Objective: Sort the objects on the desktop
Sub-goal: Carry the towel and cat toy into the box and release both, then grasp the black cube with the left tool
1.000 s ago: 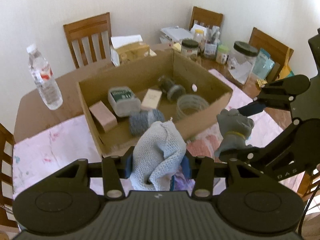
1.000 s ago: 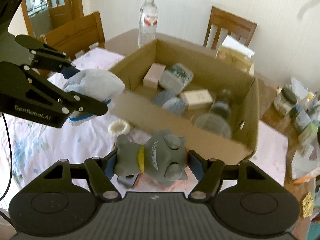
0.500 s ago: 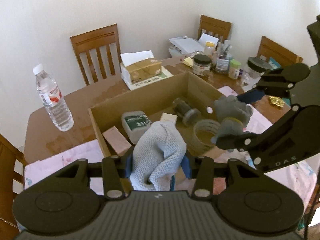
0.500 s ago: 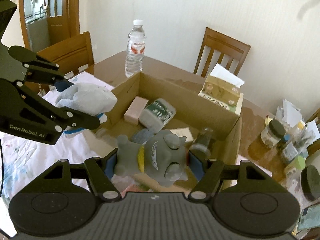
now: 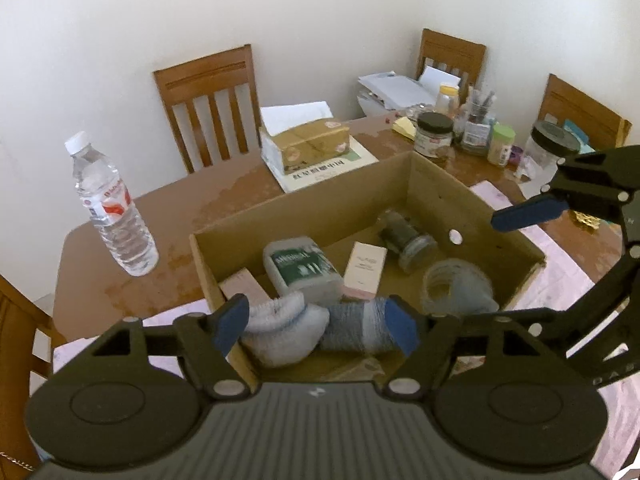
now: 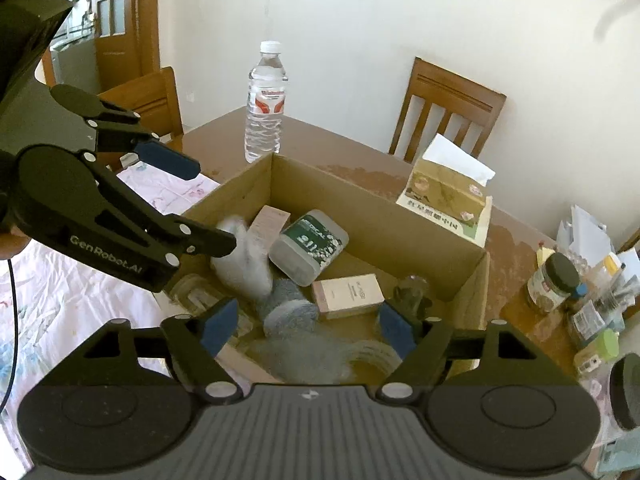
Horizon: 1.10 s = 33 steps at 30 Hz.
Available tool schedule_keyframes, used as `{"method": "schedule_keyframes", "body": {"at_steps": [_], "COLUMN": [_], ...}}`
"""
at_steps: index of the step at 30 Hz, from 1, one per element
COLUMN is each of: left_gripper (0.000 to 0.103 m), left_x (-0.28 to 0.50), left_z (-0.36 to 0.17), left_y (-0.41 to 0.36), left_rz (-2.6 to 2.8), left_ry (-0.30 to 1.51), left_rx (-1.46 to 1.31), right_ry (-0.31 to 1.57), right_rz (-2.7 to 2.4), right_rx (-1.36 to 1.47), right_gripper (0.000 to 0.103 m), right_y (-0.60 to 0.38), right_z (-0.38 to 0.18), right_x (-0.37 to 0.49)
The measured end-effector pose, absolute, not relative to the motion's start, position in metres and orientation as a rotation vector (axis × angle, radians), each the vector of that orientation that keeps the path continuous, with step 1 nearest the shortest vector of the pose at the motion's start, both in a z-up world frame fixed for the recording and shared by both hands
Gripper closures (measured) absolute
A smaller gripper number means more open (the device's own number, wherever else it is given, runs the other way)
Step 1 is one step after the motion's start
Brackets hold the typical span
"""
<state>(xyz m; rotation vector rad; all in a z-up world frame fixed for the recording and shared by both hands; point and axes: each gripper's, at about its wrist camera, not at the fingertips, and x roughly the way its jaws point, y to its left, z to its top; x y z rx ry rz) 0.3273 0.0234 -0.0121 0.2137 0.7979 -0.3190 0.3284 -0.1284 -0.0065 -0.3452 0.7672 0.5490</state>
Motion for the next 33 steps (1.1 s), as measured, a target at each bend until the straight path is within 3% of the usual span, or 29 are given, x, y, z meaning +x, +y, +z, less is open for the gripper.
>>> {"method": "schedule_keyframes", "body": {"at_steps": [12,18,33], "left_gripper": [0.027,0.02,0.019], "left_x": [0.289,0.264,0.228], "left_z": [-0.018,-0.027,-0.07], "left_y": [0.013,0.002,-0.02], "left_rz": [-0.394,-0.413,-0.513], "left_ry": [0.869,0.879,0.949], "left_rx": [0.204,0.243,0.256], "right_ry": [0.773,0.795,0.871], "right_rz": [0.522,0.495,0.455], "right_rx": [-0.318,-0.29,-0.248], "right_gripper": [0.018,0.018,0.018], "right_y": [-0.152,-0.166,-0.187], "right_z": [-0.005,-0.008,-0.029], "right_x": [0.301,0.284,0.25]}}
